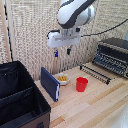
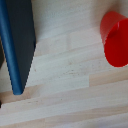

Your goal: Gently maneuver your gripper in the book's direction. Confidently hold the book by angling your gripper properly. Relocate the book to the caddy. Pinpoint the back pocket of the caddy and set the book down inside it.

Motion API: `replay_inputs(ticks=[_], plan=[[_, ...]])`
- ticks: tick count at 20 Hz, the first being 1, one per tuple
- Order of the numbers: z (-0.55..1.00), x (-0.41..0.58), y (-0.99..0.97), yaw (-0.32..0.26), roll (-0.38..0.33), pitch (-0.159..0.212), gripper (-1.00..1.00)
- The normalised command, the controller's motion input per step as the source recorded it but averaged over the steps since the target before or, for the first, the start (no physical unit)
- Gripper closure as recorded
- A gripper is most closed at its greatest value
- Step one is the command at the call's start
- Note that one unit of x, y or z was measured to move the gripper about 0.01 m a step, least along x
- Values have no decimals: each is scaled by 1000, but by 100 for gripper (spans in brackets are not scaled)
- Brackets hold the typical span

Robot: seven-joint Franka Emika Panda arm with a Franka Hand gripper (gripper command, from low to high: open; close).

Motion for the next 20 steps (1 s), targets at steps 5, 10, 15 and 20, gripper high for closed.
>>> replay_inputs(ticks=[5,10,15,20], plan=[[-154,51,618,66,-100,-1,-100],[-98,115,589,87,-95,0,-100],[-151,198,419,79,-69,3,-100],[-267,315,175,33,-17,0,-100]])
